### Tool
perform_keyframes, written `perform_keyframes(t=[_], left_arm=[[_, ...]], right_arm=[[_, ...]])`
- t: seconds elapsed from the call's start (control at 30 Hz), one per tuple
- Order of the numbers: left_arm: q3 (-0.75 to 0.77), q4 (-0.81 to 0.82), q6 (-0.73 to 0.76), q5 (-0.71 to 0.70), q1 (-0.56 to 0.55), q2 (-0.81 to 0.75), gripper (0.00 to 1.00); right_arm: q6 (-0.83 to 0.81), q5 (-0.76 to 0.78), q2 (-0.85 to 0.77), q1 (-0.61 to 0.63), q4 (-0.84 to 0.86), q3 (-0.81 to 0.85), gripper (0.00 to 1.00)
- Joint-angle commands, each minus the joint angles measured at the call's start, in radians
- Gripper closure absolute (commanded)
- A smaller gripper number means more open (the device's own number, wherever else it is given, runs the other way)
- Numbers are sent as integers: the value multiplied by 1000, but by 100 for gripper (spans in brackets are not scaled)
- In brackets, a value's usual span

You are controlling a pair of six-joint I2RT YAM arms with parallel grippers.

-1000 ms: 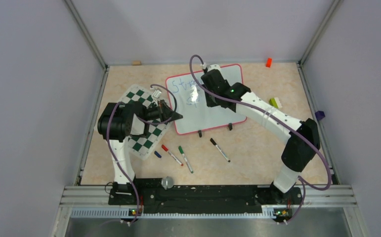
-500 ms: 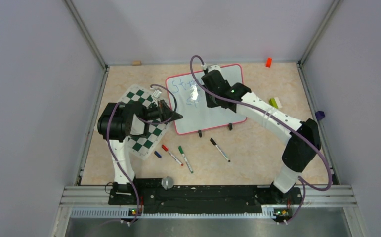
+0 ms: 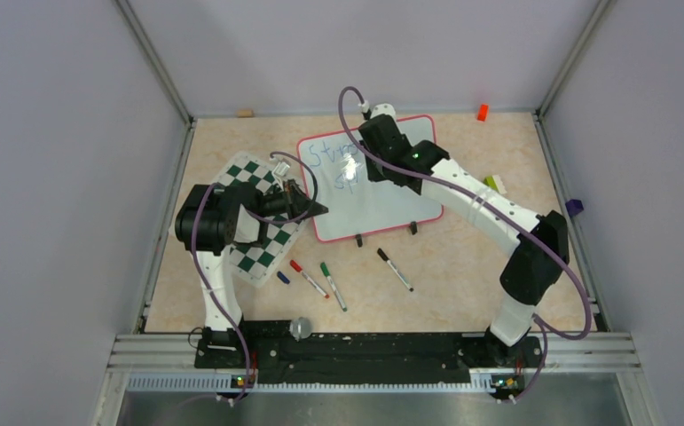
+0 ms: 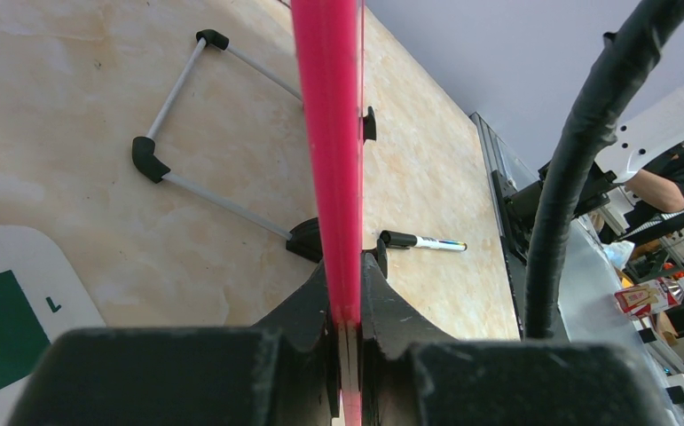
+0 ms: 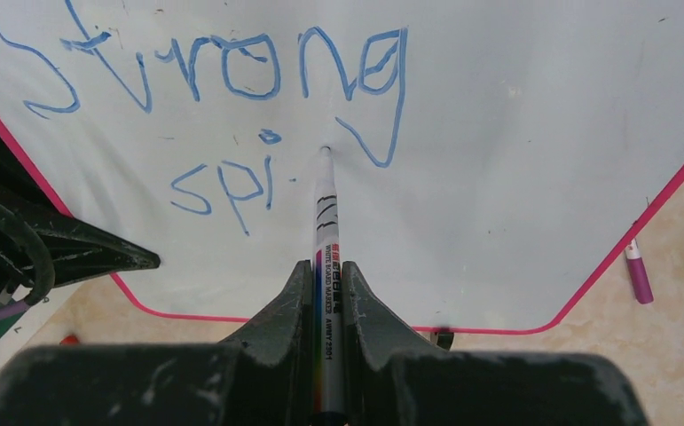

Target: Write a sentence on the whiteboard

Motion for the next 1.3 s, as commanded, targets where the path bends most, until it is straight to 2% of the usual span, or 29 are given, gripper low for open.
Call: perform_keyframes(t=[0.0,0.47,1.07,1.27], left_arm=[[-3,103,75,-70,31,-14,100],[-5,102,75,-71,31,-13,100],[-5,101,75,-72,31,-15,100],[-5,102,74,-71,31,-12,100]], right_arm=[[-9,27,10,-8,-3,59,100],[-15,-49,-48,2,36,-27,100],[-16,-67,0,8,36,11,100],[-20,-28,9,8,17,27,100]])
